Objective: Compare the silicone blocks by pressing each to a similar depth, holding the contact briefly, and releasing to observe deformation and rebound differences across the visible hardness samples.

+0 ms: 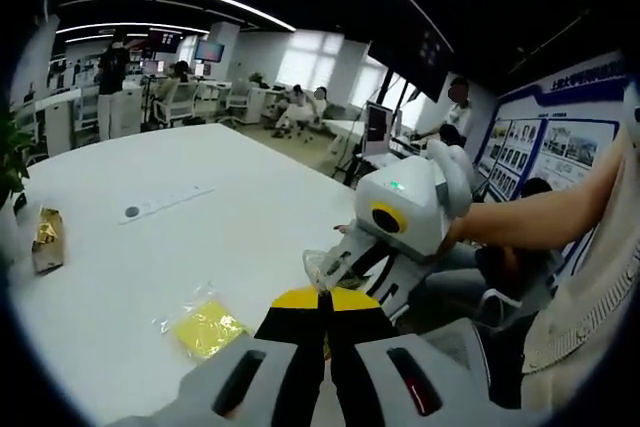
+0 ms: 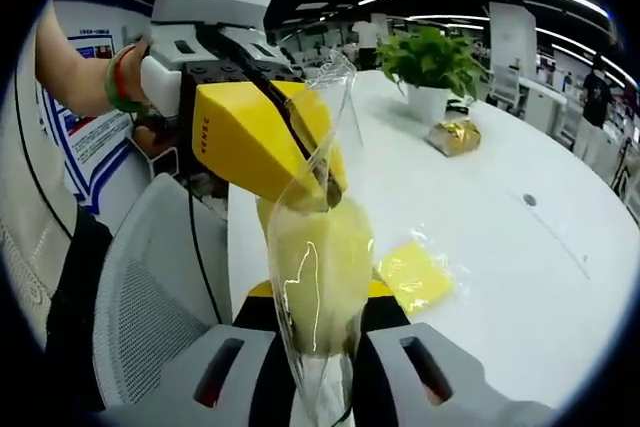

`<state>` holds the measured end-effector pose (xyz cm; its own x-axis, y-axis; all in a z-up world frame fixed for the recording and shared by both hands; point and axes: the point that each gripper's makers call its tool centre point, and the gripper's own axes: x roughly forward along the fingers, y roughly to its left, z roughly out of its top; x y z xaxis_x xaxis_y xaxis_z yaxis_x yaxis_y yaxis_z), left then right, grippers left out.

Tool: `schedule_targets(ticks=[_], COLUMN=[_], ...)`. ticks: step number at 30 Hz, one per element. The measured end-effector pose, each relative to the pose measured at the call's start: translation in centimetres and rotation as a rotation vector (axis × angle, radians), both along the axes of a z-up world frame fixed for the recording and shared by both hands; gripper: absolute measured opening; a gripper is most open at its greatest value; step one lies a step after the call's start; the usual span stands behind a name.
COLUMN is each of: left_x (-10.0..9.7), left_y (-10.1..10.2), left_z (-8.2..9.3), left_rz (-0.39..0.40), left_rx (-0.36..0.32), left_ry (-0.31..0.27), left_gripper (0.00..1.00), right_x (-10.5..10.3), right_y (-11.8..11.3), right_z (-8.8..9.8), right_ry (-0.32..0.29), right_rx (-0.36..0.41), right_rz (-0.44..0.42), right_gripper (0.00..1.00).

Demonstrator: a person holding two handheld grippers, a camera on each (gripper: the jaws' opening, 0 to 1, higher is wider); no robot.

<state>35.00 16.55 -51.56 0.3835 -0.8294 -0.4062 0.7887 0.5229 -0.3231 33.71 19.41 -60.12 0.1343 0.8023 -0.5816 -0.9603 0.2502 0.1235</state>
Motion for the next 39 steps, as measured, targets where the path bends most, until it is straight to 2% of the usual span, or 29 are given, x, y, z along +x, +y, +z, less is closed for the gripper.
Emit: schedule_targets(ticks=[1, 2, 4, 9, 14, 23, 28, 38, 39], left_x=[0.01, 0.01, 0.00, -0.16, -0.41, -0.43, -0.58, -0.54, -0.50], left_y=[0.00, -0.02, -0.08, -0.21, -0.41, -0.50, -0.60, -0.48, -0.46], left_z=[-0.02, -0.03, 0.02, 0.09, -0.14, 0.03, 0.01, -0.32, -0.34], left_rz=[0.003, 0.004, 0.003, -0.008, -0.022, -0.028, -0.029, -0.028, -0.026], left_rx=[0.001, 0.004, 0.010, 0.012, 0.021, 0.006, 0.004, 0.012, 0.012], left_ry=[0.002, 0.002, -0.009, -0.007, 0.000, 0.008, 0.014, 0.021, 0.022], left_gripper=[0.00, 0.00, 0.00, 0.00, 0.00, 0.00, 0.00, 0.00, 0.00], right_x=[-0.03, 0.07, 0.03, 0.01, -0.34, -0.19, -0.24, -0.32, -0.29], right_y=[0.03, 0.03, -0.02, -0.10, -0.19, -0.40, -0.52, -0.39, -0.40], right_z=[-0.03, -0.04, 0.00, 0.04, -0.12, 0.12, 0.06, -0.26, -0.25], right_ry=[0.005, -0.015, 0.011, -0.020, -0.015, -0.064, -0.039, -0.038, -0.052], right_rx=[0.000, 0.003, 0.009, 0.025, 0.025, 0.021, 0.023, 0.022, 0.031], right_rz=[0.000, 0.005, -0.004, -0.013, -0.001, 0.015, 0.015, 0.015, 0.018], right_gripper=[0.10, 0.11, 0.12, 0.15, 0.17, 0.22, 0.24, 0.26, 0.26])
